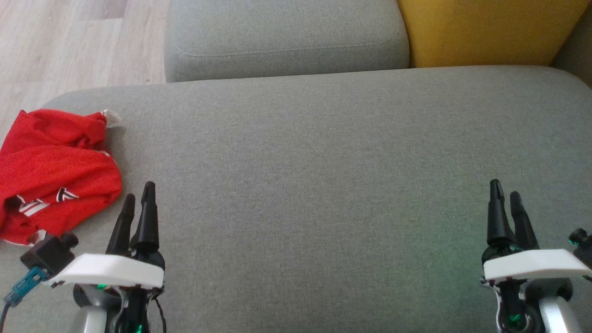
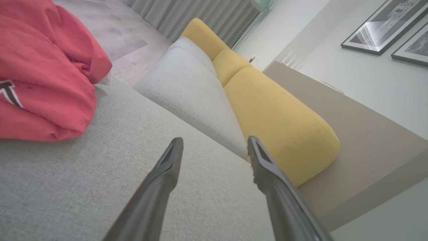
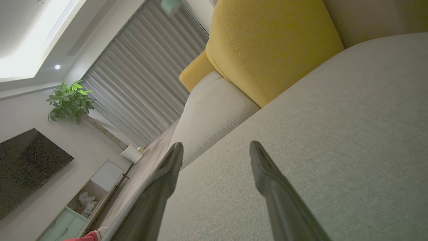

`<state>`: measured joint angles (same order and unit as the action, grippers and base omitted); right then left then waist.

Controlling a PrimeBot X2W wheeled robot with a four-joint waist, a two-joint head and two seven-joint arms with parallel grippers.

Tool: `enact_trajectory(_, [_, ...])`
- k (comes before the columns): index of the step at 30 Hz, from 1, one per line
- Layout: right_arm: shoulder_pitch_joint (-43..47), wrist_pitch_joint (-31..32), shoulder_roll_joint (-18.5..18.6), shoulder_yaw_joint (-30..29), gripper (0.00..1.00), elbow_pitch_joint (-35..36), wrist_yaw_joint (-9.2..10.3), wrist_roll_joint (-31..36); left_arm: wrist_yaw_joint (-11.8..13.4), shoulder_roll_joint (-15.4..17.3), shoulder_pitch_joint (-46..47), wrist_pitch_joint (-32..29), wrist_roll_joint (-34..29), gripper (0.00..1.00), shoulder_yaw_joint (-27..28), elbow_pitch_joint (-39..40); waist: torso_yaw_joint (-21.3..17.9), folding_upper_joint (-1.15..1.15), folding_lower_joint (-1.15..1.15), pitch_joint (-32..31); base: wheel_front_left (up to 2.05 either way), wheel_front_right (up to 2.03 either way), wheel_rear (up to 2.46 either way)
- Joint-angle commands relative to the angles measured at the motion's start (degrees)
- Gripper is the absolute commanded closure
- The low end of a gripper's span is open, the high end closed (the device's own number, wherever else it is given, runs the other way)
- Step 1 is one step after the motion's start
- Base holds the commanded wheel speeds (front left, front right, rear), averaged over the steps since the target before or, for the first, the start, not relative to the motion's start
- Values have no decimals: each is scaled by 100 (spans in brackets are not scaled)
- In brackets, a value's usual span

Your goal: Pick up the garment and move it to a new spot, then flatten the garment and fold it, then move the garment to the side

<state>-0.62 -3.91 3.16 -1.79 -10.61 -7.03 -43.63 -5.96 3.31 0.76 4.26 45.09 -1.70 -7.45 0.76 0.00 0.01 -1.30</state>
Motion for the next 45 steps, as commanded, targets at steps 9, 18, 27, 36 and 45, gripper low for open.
enact_trajectory(9, [-203, -142, 112, 198, 0, 244, -28, 962, 131, 233, 221, 218, -892, 0, -113, 276, 23, 0, -1, -24, 0, 0, 0])
enact_trajectory(18, [-185, -127, 107, 284, 0, 220, -31, 1714, 282, 372, 203, 369, -1617, 0, -303, 288, 33, 0, -1, -46, 0, 0, 0])
enact_trajectory(27, [-146, -144, 77, 295, 0, 231, -34, 2443, 401, 472, 173, 520, -2255, 0, -498, 166, 52, 0, -1, -75, 0, 0, 0])
enact_trajectory(36, [-93, -186, 35, 303, 0, 225, -37, 3027, 529, 531, 177, 653, -2818, 0, -642, -27, 65, 0, -1, -94, 0, 0, 0])
enact_trajectory(45, [-59, -257, -1, 342, 0, 183, -40, 3534, 659, 570, 188, 804, -3388, 0, -766, -185, 73, 0, -1, -112, 0, 0, 0])
